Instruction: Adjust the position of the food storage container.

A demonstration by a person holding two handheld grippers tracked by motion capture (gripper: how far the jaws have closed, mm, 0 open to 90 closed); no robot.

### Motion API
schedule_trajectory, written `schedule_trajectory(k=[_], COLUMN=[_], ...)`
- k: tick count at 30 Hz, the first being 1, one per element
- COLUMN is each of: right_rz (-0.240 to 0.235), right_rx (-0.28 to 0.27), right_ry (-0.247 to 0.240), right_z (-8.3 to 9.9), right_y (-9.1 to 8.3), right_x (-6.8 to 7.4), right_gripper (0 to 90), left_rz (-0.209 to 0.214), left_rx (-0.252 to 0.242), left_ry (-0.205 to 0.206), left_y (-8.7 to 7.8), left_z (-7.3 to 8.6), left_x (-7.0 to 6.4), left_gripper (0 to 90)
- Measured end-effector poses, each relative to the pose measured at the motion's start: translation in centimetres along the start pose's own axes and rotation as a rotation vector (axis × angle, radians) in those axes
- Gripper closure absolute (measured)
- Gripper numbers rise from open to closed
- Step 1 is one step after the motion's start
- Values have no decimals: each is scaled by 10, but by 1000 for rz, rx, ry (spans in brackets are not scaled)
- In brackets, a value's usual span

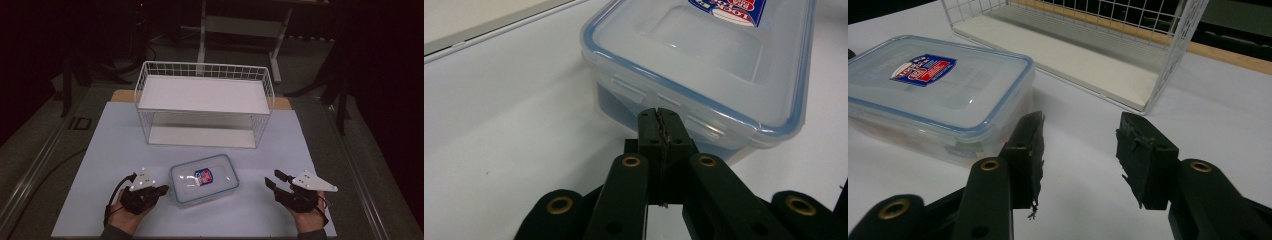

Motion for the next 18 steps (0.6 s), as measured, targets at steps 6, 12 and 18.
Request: schedule_trajectory(k=[6, 12, 18], right_rz=[-3, -4, -2], right_rx=[-1, 0, 5], right_ry=[-4, 0, 1], right_z=[0, 1, 1], right_y=[0, -1, 1], right_x=[1, 1, 2], right_gripper=[530, 530, 528], left_rz=[-41, -50, -47], left_rx=[15, -2, -2], left_ry=[-7, -13, -36], left_y=[11, 22, 33], left_z=[-3, -9, -14], left_x=[2, 3, 5], left_gripper=[896, 896, 896])
Point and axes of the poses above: each handheld gripper's, and its own axes: y roughly forward along the jaws, z roughly out of its underside, x roughly to its left, the point moved 3 cm from there along y, roughly forward along the jaws, and after that the axes turned 14 degrees about -z, right-handed, at the moved point
